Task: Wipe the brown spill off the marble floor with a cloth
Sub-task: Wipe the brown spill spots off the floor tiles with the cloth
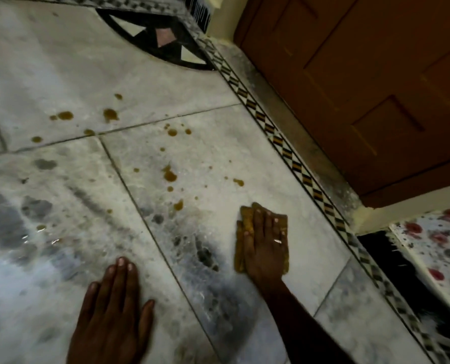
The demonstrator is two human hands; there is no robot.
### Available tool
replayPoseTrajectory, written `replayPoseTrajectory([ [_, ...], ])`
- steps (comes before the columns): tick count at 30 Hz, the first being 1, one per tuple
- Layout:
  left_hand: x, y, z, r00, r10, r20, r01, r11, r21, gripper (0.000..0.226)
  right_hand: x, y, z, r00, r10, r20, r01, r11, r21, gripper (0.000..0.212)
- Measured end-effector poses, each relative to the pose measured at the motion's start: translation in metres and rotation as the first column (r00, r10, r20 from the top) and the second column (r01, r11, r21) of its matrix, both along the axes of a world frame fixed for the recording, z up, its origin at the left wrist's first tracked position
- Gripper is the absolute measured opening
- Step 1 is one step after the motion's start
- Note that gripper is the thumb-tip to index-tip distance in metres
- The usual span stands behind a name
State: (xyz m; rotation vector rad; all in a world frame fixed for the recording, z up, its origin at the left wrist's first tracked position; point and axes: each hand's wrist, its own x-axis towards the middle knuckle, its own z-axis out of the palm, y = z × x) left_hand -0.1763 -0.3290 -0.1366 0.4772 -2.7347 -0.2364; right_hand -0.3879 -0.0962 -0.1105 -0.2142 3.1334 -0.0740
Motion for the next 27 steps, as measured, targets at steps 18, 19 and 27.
replayPoseTrajectory([
  [18, -0.029, 0.000, 0.004, 0.994, 0.051, 0.100, -0.060, 0.994, 0.095, 0.073, -0.001, 0.020, 0.000, 0.986, 0.140, -0.092, -0.142, 0.990, -0.013, 0.060],
  [19, -0.029, 0.000, 0.004, 0.995, 0.045, 0.092, -0.052, 0.995, 0.080, 0.072, -0.018, 0.008, -0.001, 0.991, 0.117, -0.071, -0.119, 0.993, -0.018, 0.062],
  [27, -0.024, -0.004, 0.007, 1.000, -0.005, 0.010, 0.005, 1.000, -0.009, 0.068, 0.015, -0.074, 0.002, 0.908, 0.418, -0.043, -0.419, 0.908, -0.019, 0.065],
])
